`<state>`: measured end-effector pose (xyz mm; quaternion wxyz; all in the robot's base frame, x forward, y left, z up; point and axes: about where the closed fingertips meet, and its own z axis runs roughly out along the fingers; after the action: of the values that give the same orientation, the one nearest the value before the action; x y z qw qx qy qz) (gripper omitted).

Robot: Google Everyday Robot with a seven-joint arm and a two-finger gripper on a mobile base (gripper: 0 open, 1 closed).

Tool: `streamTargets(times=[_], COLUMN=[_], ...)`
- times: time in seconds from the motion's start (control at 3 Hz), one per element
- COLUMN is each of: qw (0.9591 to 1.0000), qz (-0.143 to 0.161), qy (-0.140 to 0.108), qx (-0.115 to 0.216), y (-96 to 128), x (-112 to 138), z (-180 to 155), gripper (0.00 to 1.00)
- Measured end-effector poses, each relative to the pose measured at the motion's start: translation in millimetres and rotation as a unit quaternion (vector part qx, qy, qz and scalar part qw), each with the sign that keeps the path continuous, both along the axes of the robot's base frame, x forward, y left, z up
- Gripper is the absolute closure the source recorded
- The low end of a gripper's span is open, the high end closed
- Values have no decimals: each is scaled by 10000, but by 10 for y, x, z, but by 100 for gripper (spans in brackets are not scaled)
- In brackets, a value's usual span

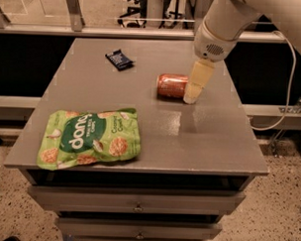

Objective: Place coke can upright

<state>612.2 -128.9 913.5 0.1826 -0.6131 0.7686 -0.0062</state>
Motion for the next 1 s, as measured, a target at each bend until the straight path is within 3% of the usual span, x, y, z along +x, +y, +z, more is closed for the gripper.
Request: streamTargets(times=[0.33,1.0], qw=[10000,9995], qz=[-78,-270], qy=[16,170], qx=[14,-76], y=[59,110], x=[268,489], z=[-112,-394], gripper=[0,0])
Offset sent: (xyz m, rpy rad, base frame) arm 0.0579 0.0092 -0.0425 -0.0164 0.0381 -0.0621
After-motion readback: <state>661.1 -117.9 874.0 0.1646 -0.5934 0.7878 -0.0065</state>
